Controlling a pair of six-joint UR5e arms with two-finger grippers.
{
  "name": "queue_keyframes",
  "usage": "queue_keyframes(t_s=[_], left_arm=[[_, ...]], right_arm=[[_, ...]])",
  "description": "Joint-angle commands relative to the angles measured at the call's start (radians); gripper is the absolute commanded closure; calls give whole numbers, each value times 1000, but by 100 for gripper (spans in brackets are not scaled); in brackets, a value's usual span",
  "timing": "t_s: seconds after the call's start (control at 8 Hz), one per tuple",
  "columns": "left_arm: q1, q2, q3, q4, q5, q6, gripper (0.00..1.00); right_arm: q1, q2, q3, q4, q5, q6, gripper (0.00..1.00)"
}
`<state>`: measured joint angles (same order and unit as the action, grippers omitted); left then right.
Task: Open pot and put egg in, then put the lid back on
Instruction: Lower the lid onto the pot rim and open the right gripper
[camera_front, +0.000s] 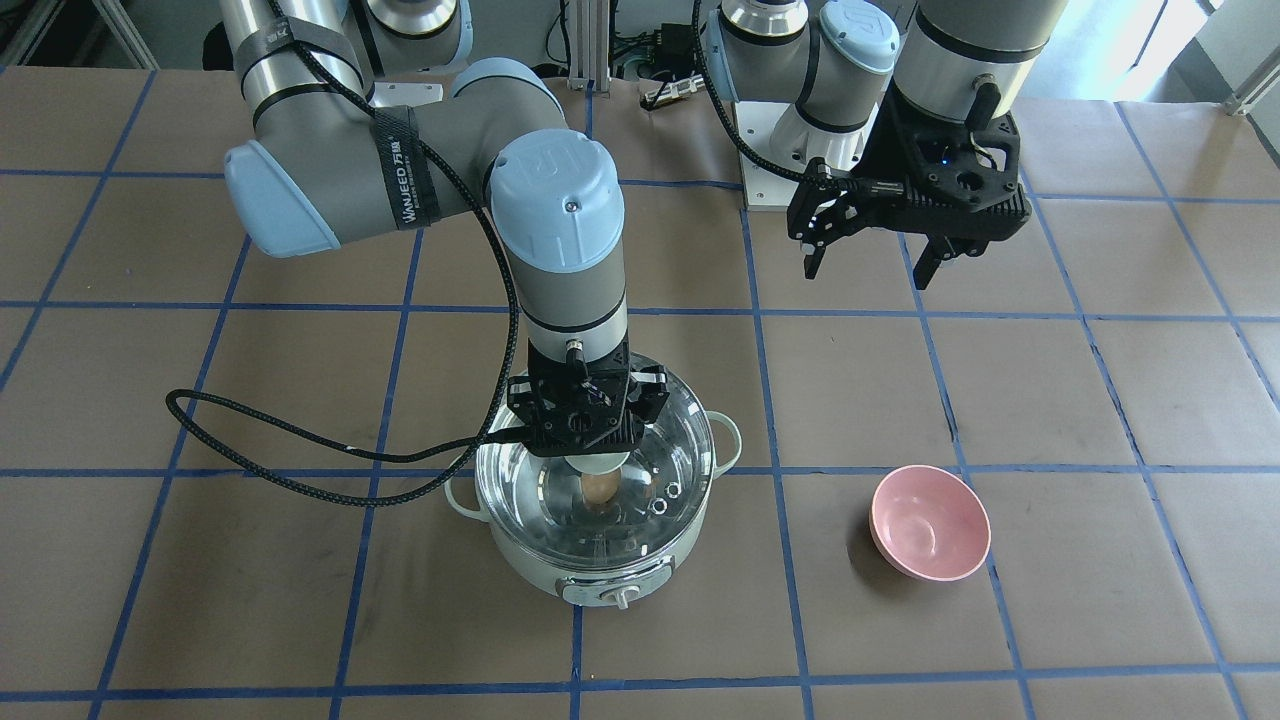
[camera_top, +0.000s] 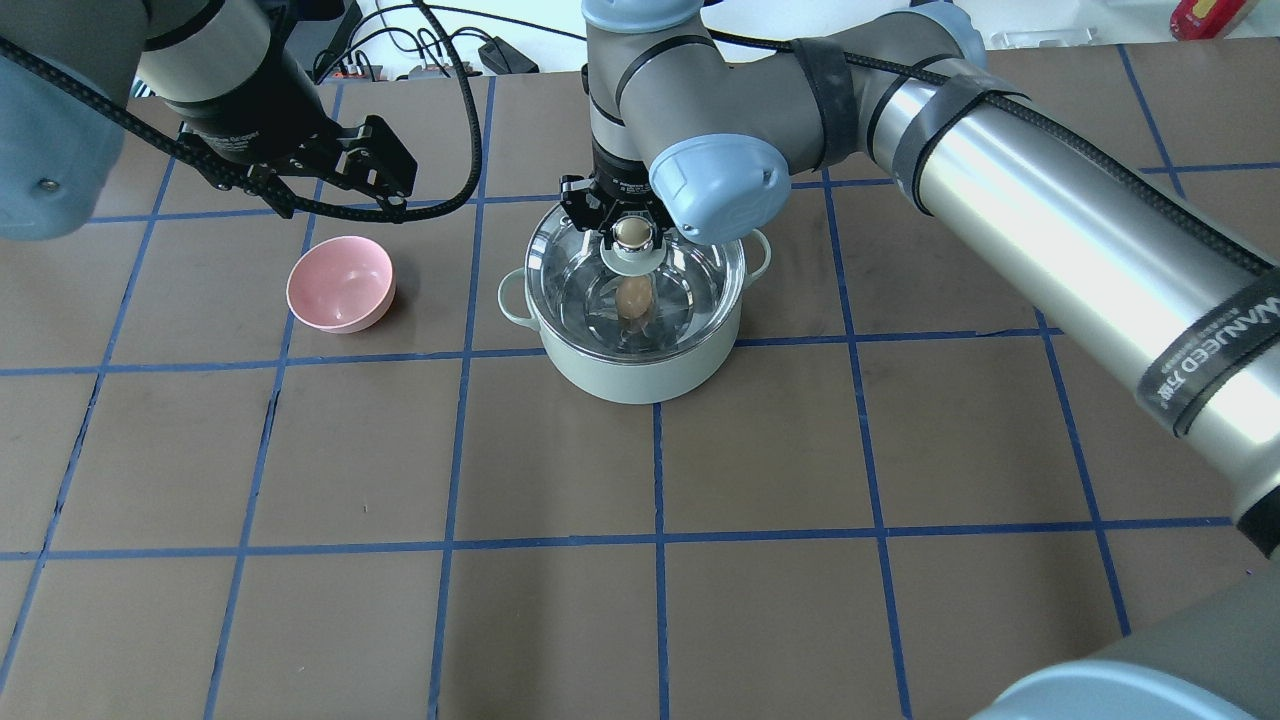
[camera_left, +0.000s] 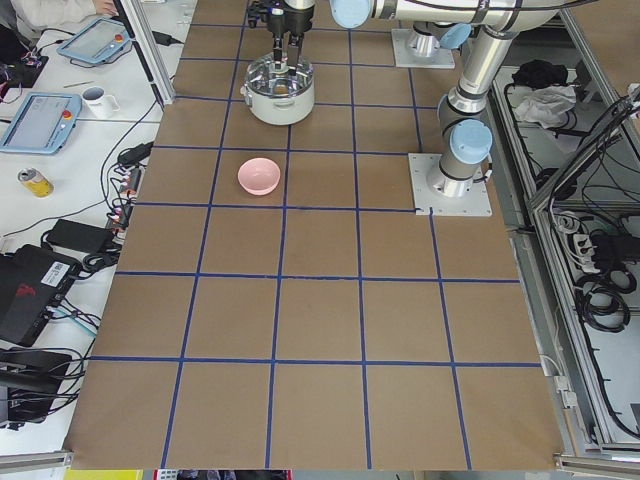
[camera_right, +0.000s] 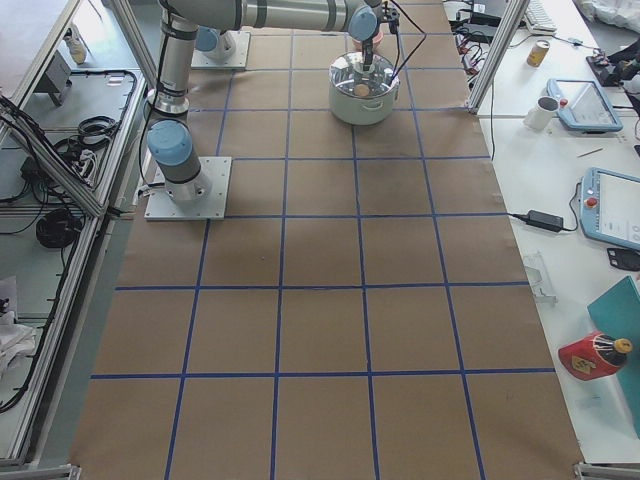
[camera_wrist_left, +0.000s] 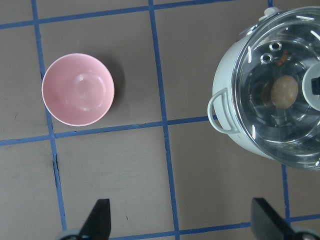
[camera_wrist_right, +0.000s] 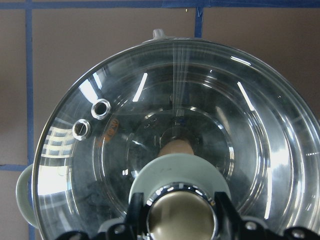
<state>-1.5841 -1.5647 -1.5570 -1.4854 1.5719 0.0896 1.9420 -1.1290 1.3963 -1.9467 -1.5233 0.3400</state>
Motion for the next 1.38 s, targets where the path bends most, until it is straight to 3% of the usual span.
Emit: queue_keyframes(t_s=[0.0, 0.25, 0.38, 0.5, 0.62, 1.0, 1.25], left_arm=[[1, -1, 0, 4, -1, -1, 0], [1, -1, -2, 2, -3, -1, 0], [1, -1, 0, 2, -1, -1, 0], [1, -1, -2, 2, -1, -1, 0], [1, -1, -2, 2, -1, -1, 0], [1, -1, -2, 2, -1, -1, 0], [1, -1, -2, 4, -1, -1, 0]], right_arm=[[0, 0, 6, -11, -3, -1, 100], [0, 0, 6, -20, -1, 4, 98], [0, 2, 7, -27, -1, 1, 67], [0, 0, 7, -31, -3, 1, 6], [-2, -3, 7, -28, -3, -1, 0], [-14, -46, 7, -2, 6, 11, 0], [-43, -101, 9, 99, -74, -2, 0]])
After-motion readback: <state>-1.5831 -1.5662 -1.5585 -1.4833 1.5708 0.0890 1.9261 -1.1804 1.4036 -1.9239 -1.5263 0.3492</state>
